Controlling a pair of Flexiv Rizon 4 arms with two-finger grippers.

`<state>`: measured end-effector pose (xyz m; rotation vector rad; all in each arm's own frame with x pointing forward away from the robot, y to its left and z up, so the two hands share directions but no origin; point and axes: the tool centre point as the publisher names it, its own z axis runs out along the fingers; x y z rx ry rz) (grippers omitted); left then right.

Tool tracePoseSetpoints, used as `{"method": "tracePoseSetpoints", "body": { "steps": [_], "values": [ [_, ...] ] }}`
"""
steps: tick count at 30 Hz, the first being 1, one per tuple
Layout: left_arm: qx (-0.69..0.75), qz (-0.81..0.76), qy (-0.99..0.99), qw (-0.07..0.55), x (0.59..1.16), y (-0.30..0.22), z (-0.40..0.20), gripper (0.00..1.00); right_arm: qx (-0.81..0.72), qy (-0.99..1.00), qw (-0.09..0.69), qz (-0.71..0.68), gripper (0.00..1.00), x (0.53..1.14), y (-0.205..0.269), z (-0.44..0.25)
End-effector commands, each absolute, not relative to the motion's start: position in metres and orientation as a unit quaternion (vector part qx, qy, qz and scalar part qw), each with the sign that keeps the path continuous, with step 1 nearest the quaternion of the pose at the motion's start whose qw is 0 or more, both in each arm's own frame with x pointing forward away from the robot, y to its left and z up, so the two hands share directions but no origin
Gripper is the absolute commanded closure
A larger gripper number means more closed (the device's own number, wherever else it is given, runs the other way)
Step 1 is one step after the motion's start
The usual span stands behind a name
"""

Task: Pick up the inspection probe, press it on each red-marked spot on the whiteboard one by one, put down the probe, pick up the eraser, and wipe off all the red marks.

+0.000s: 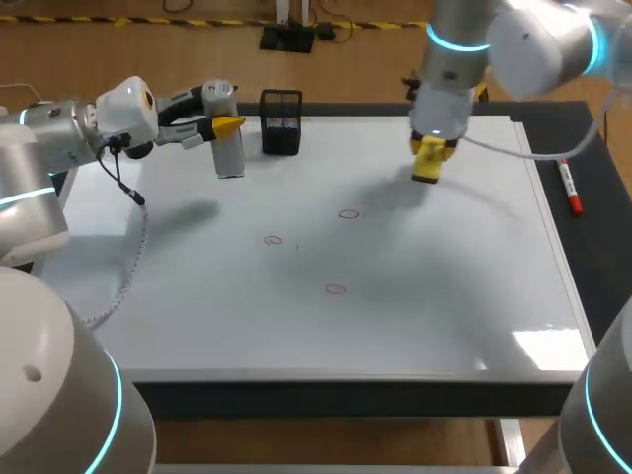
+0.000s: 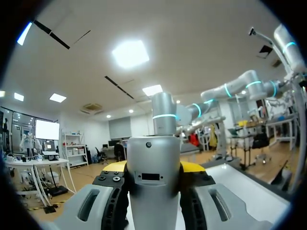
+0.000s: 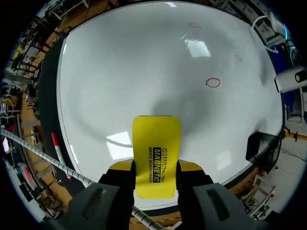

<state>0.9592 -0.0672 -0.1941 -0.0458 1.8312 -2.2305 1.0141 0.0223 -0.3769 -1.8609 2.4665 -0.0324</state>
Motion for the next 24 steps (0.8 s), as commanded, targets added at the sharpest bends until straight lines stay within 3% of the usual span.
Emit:
{"method": "tracePoseSetpoints", "body": {
  "steps": [1, 12, 24],
  "values": [
    [-0.016, -0.766, 0.629, 0.128, 0.959, -0.067, -0.193, 1.00, -0.623, 0.782, 0.016, -0.025, 1.00, 1.004, 0.057, -0.381],
    [-0.016, -0.766, 0.629, 0.128, 0.959, -0.067, -0.193, 1.00, -0.696, 0.718, 0.005, -0.036, 1.00, 0.972, 0.146, -0.394],
    [-0.016, -0.766, 0.629, 0.128, 0.959, -0.067, -0.193, 1.00, -0.723, 0.691, 0.008, -0.019, 1.00, 0.950, 0.195, -0.408]
  ]
}}
